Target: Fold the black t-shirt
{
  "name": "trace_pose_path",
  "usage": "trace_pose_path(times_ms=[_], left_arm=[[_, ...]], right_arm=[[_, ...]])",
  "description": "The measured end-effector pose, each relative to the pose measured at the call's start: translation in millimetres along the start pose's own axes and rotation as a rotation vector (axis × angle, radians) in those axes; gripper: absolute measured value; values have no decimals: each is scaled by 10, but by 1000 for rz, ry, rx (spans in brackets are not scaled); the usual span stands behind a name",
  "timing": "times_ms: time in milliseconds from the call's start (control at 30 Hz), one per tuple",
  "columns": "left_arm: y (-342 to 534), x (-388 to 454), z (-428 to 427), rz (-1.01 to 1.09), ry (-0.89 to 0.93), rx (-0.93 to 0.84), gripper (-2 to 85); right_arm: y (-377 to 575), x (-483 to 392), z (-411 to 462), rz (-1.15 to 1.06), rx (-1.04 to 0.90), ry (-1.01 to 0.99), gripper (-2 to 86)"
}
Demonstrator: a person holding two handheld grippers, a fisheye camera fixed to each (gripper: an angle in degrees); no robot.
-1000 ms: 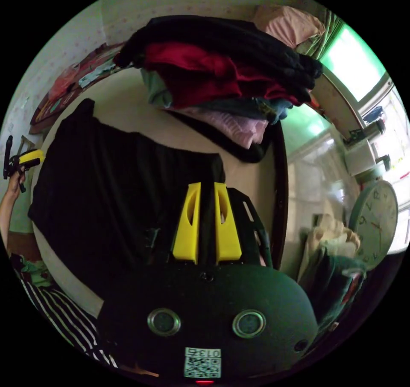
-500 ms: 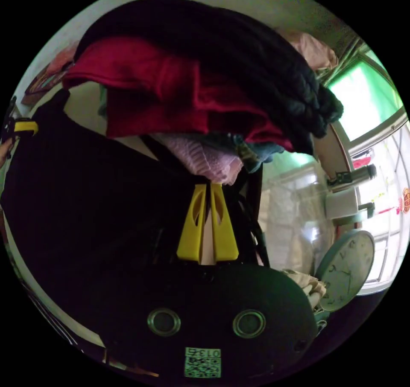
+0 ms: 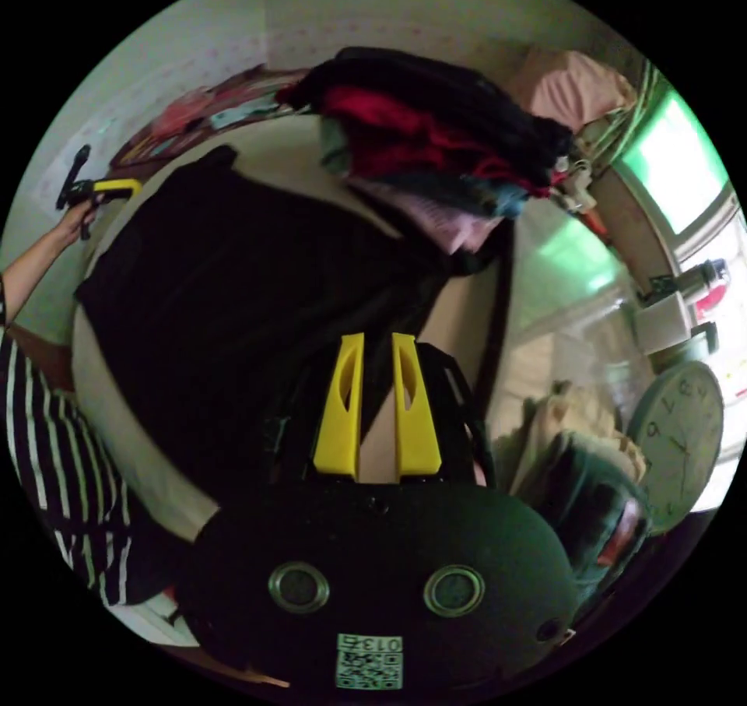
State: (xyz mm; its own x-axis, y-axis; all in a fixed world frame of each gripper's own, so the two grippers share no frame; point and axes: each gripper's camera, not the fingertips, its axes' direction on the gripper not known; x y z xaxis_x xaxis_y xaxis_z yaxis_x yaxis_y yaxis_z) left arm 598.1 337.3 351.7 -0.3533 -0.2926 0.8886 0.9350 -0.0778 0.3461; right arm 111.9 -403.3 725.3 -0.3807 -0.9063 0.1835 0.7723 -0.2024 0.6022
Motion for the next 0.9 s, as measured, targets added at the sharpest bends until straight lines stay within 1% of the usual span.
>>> trace_pose_path(times_ms=[33,100,267,333,400,433,500,533,567,633,700,800,900], left_arm=[[138,14,-27,9,28,-19,78],[334,45,-51,17,43,-36,84],[604,155,65,42,127,-91,105],[615,226,92,68,119,-88,106],[610,313,132,107,100,-95,101],[602,377,190,141,69,-123,94],[603,465,299,194,26,-177,54],[611,519,352,224,-23,-212,30],[625,562,361,249,-73,-202,14],[636,575,328,253,-89,-170,5],[636,527,278,215,-84,-124,2],[603,411,249,160,-31,-88,1],[647,337,202,160,-46,-85,9]], right_arm=[[112,-149,14,-26,-20,-30,69],[254,-342,65,-44,-48,-23,68],[421,-541,350,4,-196,-14,62],[405,-538,406,85,-193,-11,45],[373,-581,492,91,-234,28,31],[349,-629,510,83,-221,58,24],[304,-691,535,73,-227,86,16],[274,-724,545,73,-240,100,13],[262,-736,547,77,-249,114,12],[250,-746,530,128,-252,163,9],[271,-709,543,189,-254,169,8],[278,-669,594,253,-244,138,13],[219,-693,615,280,-254,107,33]])
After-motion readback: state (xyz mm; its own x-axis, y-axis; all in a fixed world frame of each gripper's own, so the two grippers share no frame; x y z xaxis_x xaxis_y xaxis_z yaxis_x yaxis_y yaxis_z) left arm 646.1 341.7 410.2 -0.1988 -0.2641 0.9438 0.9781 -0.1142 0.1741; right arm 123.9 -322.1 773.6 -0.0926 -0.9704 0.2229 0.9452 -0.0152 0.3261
